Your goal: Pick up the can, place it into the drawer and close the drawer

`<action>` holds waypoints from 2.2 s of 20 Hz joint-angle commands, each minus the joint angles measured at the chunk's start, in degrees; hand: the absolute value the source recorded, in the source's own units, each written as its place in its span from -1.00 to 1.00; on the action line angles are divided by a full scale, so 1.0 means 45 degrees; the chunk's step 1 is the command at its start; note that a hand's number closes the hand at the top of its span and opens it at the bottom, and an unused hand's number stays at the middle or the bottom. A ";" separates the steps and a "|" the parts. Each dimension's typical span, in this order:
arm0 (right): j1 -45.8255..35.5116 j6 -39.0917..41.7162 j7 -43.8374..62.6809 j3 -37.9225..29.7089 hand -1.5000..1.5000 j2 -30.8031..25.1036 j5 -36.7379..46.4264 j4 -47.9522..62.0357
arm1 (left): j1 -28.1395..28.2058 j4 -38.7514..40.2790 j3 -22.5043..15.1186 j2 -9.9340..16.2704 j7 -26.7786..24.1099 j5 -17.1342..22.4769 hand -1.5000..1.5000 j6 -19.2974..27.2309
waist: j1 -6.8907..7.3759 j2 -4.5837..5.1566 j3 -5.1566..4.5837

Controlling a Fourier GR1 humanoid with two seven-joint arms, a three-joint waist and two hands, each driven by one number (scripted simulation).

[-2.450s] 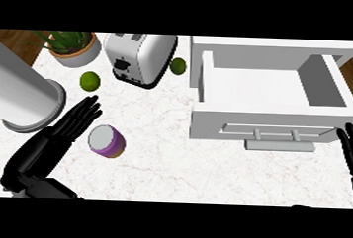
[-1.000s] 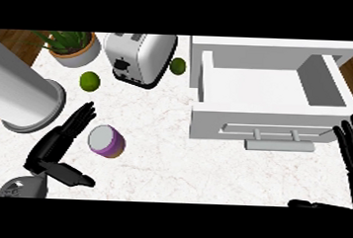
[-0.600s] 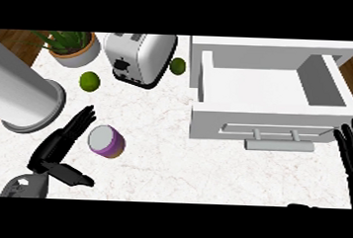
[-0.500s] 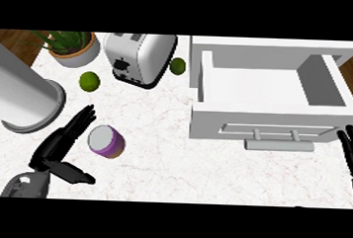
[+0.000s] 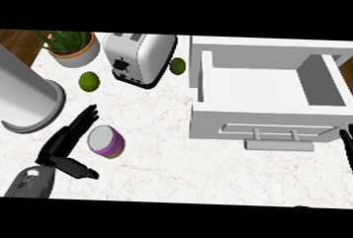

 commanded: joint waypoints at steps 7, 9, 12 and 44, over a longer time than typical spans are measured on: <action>0.0706 -0.0113 0.1088 0.0318 -1.00 0.0418 0.0073 -0.1770 | -0.0437 0.0436 -0.0254 -0.0902 0.0093 -0.0138 -1.00 0.1020 | 0.0004 -0.0018 0.0001; 0.0454 0.0064 0.1662 -0.0043 -1.00 0.0109 -0.0338 -0.1783 | -0.0656 0.1151 -0.0246 -0.0485 -0.0493 -0.0203 -1.00 0.0498 | 0.0006 -0.0009 0.0000; 0.0793 0.0802 -0.0723 -0.0508 -1.00 -0.0015 -0.0414 0.0168 | -0.1832 0.1726 -0.0058 -0.0738 0.0354 -0.0070 -1.00 0.0736 | -0.0027 -0.0003 0.0004; 0.1032 0.0065 0.0474 -0.0006 -1.00 0.0437 -0.0508 -0.1477 | -0.1069 0.0132 0.1974 -0.1807 0.1142 0.2013 1.00 0.3499 | 0.0191 -0.0050 0.0013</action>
